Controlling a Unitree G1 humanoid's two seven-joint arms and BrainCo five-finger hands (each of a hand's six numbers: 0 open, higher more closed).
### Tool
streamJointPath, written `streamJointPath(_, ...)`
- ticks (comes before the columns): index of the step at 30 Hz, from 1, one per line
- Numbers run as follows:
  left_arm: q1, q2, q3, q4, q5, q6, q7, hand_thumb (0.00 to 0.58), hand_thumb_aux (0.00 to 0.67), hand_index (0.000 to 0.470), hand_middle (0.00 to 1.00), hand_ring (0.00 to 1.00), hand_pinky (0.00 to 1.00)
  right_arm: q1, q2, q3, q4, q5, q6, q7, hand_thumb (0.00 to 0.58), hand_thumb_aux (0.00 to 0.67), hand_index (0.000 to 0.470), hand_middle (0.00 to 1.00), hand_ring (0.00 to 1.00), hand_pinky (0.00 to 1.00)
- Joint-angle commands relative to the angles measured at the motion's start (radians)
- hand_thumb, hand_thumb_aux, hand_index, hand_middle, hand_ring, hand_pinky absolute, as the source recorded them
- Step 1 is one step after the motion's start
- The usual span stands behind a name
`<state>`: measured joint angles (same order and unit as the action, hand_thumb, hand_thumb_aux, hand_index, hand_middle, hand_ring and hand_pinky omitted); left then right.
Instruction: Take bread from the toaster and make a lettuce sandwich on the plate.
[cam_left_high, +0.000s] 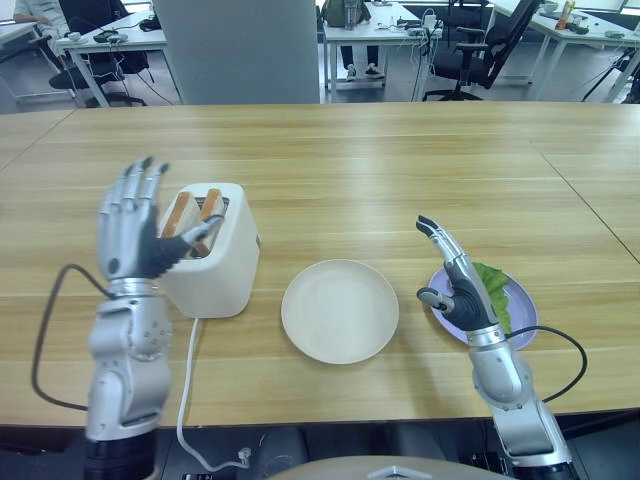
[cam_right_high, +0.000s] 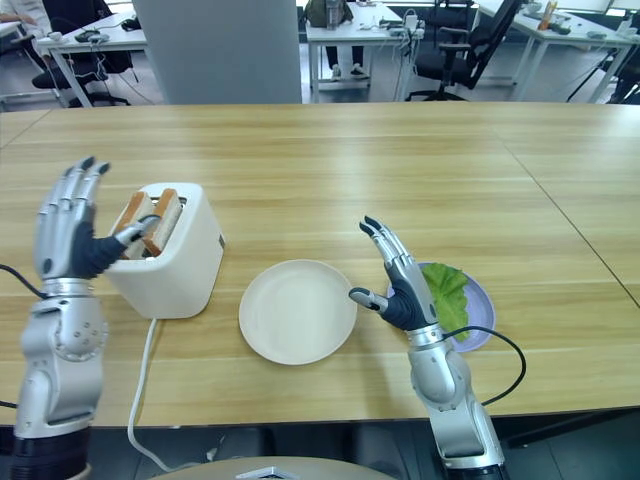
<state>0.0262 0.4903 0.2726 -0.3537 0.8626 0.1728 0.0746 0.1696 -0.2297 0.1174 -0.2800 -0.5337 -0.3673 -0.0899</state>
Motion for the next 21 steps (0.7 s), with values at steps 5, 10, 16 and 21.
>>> streamJointPath(5,-0.030,0.142,-0.064,0.243,0.110,0.149,-0.119,0.000,0.000,0.000,0.00,0.00,0.00,-0.017,-0.006,0.000,0.047,-0.007,-0.012,-0.023,0.000,0.000,0.000,0.00,0.00,0.00)
streamJointPath(10,-0.092,0.179,-0.159,0.348,0.117,0.166,-0.175,0.000,0.000,0.000,0.00,0.00,0.00,-0.023,-0.006,0.002,0.061,-0.012,-0.016,-0.034,0.000,0.000,0.000,0.00,0.00,0.00)
streamJointPath(16,-0.136,0.196,-0.239,0.411,0.109,0.174,-0.198,0.000,0.000,0.000,0.00,0.00,0.00,-0.028,-0.008,0.006,0.067,-0.013,-0.017,-0.040,0.000,0.000,0.000,0.00,0.00,0.00)
streamJointPath(21,-0.140,0.204,-0.269,0.423,0.102,0.182,-0.200,0.000,0.000,0.000,0.00,0.00,0.00,-0.028,-0.009,0.005,0.066,-0.012,-0.016,-0.041,0.000,0.000,0.000,0.00,0.00,0.00)
